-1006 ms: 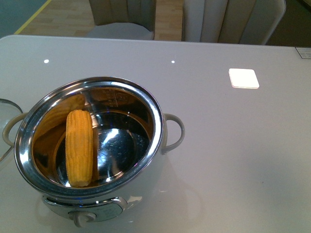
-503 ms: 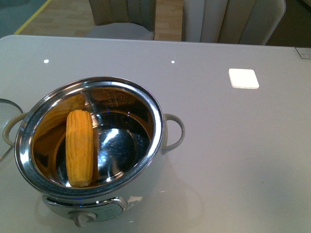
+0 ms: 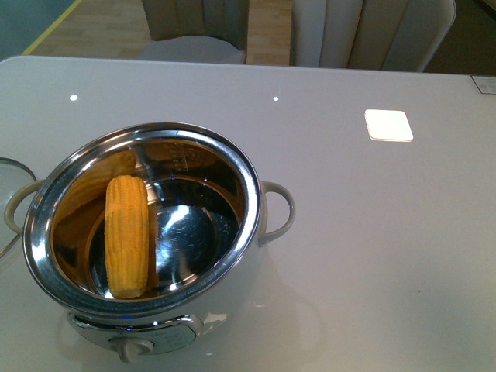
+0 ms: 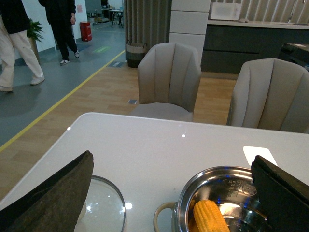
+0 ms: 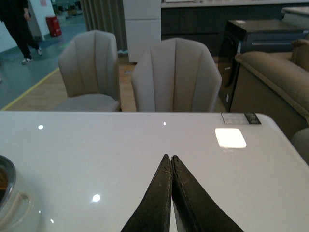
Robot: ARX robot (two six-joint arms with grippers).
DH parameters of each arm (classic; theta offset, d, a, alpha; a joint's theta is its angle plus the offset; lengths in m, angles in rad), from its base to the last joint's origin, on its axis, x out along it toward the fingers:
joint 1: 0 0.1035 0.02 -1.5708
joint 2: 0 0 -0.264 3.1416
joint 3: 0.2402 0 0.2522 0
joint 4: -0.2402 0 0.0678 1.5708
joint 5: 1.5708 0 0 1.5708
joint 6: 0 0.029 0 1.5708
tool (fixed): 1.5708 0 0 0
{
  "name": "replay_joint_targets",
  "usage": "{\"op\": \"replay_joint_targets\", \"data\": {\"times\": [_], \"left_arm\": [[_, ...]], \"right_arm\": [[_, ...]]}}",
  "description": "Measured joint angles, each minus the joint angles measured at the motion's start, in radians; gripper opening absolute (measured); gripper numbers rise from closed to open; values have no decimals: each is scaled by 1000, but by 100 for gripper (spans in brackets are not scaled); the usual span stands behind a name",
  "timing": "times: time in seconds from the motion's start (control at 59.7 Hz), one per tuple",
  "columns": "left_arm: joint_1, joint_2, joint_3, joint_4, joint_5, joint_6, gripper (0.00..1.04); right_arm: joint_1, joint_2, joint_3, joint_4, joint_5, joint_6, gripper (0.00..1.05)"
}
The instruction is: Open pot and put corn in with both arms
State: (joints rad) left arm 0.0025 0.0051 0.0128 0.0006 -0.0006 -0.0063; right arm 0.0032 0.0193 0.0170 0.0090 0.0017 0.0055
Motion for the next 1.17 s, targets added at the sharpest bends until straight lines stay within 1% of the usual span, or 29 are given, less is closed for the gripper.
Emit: {"op": "replay_joint_targets", "data": {"times": [0.268,0.369,0.436,0.503,0.553,0.57,0.637,0.704,0.737,0.804,1.173], "left_arm": [[0,0,0,0,0,0,98],[0,0,0,0,0,0,98],[0,0,0,0,0,0,98],[0,0,0,0,0,0,98],[0,0,0,0,0,0,98],[0,0,0,0,0,0,98],[0,0,0,0,0,0,98],[0,0,0,0,0,0,98],[0,0,0,0,0,0,98],[0,0,0,0,0,0,98],[0,0,0,0,0,0,98]], "right_arm": [[0,-13,0,-7,0,0,3],[0,-13,0,-8,0,-1,23],[0,-13,0,-7,0,-1,41],[0,-13,0,-8,0,-1,51],[0,-13,0,-8,0,-1,62],[0,-13,0,-8,0,-1,63],[0,-13,0,-8,0,-1,77],[0,-13,0,-8,0,-1,94],[0,-13,0,-7,0,-1,97],[0,-13,0,-8,0,-1,96],[0,-13,0,-8,0,-1,96]]}}
